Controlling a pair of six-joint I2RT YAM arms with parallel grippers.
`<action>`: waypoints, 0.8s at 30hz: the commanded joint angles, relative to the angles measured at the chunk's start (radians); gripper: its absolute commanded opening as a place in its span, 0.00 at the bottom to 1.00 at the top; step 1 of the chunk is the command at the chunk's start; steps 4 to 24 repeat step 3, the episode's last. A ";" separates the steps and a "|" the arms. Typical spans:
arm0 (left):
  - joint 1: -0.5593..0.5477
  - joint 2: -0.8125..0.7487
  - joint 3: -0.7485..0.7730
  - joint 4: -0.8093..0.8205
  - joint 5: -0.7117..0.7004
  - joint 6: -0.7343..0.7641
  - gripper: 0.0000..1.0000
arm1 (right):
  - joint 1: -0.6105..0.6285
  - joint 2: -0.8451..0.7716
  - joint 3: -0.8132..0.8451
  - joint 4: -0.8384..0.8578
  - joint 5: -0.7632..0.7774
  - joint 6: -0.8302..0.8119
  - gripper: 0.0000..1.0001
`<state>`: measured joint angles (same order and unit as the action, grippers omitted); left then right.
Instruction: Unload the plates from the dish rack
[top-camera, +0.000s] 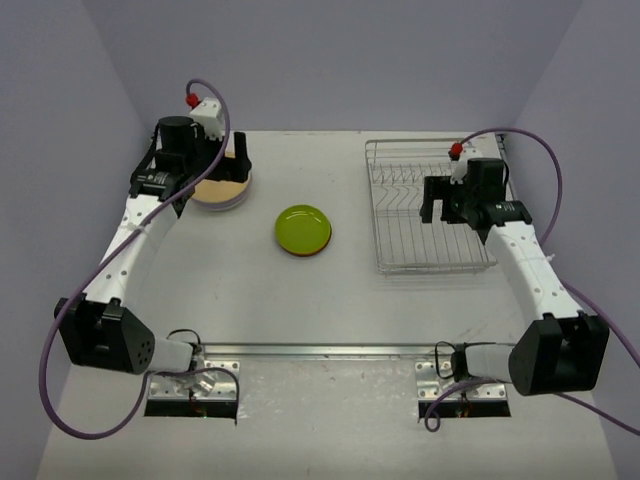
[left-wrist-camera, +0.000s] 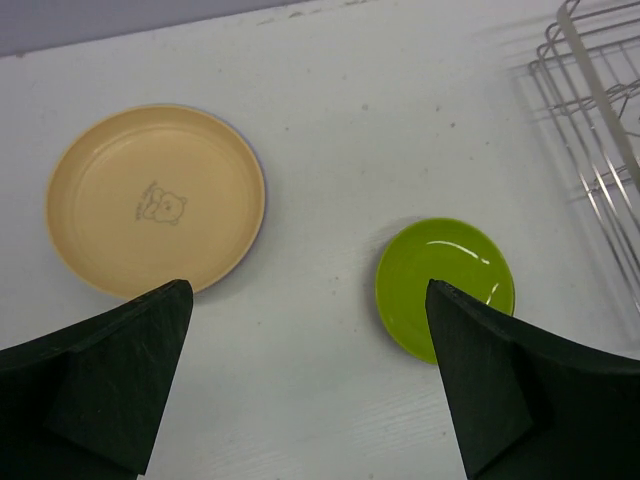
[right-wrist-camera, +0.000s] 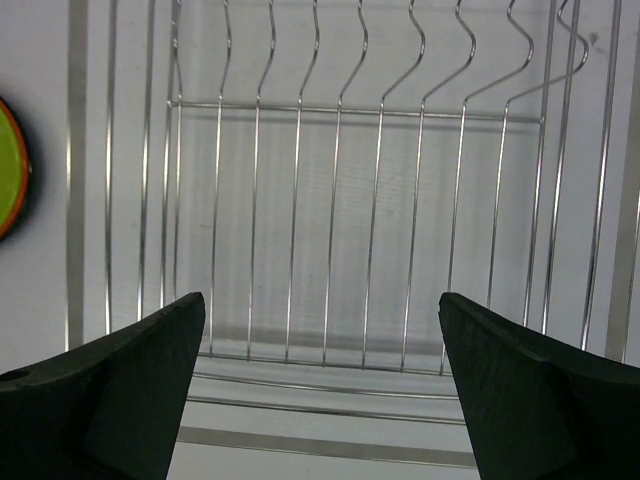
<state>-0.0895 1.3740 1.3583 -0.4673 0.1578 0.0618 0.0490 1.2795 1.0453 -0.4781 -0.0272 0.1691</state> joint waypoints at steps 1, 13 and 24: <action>0.011 -0.066 -0.134 0.078 -0.127 0.025 1.00 | -0.003 -0.066 -0.061 0.073 0.061 -0.051 0.99; 0.011 -0.118 -0.189 0.111 -0.147 0.035 1.00 | -0.004 -0.078 -0.059 0.070 0.061 -0.051 0.99; 0.011 -0.118 -0.189 0.111 -0.147 0.035 1.00 | -0.004 -0.078 -0.059 0.070 0.061 -0.051 0.99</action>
